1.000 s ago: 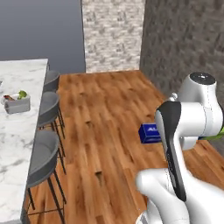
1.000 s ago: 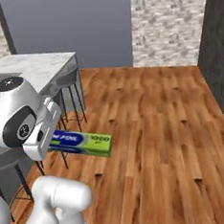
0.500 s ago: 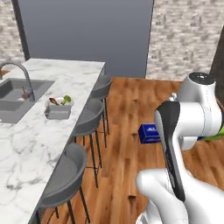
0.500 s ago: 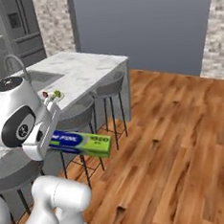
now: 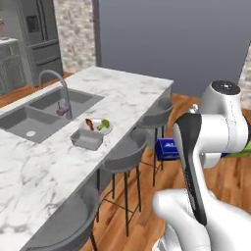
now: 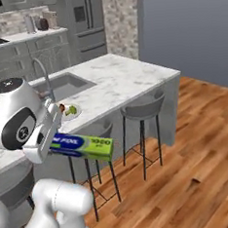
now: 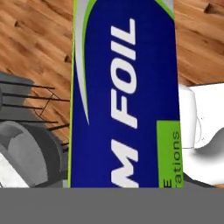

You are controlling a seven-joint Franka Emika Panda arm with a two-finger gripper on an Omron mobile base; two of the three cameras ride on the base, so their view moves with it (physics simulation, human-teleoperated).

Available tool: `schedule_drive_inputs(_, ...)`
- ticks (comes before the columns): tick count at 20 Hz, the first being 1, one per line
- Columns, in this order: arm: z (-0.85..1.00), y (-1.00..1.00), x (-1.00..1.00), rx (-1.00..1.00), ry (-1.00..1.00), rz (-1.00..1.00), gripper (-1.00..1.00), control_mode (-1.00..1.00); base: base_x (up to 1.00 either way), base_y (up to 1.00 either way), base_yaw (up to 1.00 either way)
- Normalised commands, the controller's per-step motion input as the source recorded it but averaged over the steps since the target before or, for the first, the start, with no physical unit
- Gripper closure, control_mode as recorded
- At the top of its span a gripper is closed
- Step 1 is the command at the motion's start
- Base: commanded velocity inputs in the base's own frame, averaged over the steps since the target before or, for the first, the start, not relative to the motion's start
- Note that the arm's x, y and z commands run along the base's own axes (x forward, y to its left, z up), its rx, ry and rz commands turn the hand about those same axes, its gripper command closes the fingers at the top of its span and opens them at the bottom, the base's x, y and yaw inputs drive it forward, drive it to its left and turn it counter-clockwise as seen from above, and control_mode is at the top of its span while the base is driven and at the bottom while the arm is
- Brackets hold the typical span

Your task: Retrieve the tupperware and aluminum foil from the cabinet and place them on the dining counter near the plate with chicken drumstick and broccoli to prepare for storing leftovers.

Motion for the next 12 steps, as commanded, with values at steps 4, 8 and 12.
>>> schedule_drive_inputs(4,0.00,0.00,0.00,0.00,0.00,0.00,1.00,1.00,1.00,-0.55,0.57)
schedule_drive_inputs(8,0.00,0.00,0.00,0.00,0.00,0.00,1.00,1.00,1.00,-0.45,0.58)
schedule_drive_inputs(12,0.00,0.00,0.00,0.00,0.00,0.00,1.00,1.00,1.00,-0.13,0.57)
